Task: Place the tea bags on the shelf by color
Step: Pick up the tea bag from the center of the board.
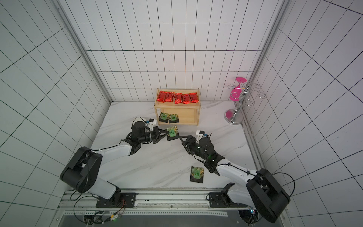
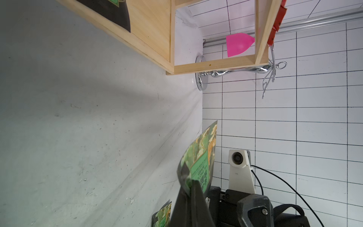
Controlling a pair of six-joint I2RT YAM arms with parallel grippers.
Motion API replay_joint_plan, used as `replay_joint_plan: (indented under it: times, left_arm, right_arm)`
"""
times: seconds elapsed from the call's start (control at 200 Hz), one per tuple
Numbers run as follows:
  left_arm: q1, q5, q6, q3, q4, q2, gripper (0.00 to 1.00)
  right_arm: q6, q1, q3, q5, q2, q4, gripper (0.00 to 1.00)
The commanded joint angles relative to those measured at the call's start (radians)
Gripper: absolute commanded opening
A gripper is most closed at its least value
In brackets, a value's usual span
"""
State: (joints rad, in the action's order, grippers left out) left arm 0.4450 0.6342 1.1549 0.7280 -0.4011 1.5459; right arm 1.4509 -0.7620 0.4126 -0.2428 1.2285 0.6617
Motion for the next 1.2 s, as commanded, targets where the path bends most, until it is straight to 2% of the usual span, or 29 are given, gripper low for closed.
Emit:
replay_joint_plan:
  times: [0.0,0.23,0.555,0.71,0.984,1.174,1.194]
  left_arm:
    - [0.015,-0.023,0.026,0.028,-0.025,0.025,0.0]
    - [0.02,-0.032,0.033,0.045,-0.028,0.026,0.0]
    - [0.03,-0.039,0.04,0.042,-0.043,0.04,0.0]
    - [0.036,-0.041,0.042,0.046,-0.044,0.045,0.0]
    - [0.04,-0.041,0.04,0.043,-0.042,0.037,0.0]
    - [0.045,-0.048,0.024,0.045,-0.012,0.027,0.0]
    - [0.044,-0.049,0.02,0.046,-0.003,0.023,0.04]
  right_arm:
    - [0.06,-0.017,0.001,0.015,0.071,0.15,0.57]
    - [0.07,-0.015,0.007,0.032,0.181,0.347,0.38]
    - [0.064,-0.021,0.029,0.027,0.221,0.392,0.2]
    - [0.08,-0.026,0.028,0.022,0.265,0.448,0.15]
    - [0.08,-0.026,0.02,0.031,0.289,0.477,0.0]
    - [0.055,-0.025,0.007,0.051,0.275,0.457,0.0]
    - [0.048,-0.024,0.006,0.052,0.275,0.451,0.0]
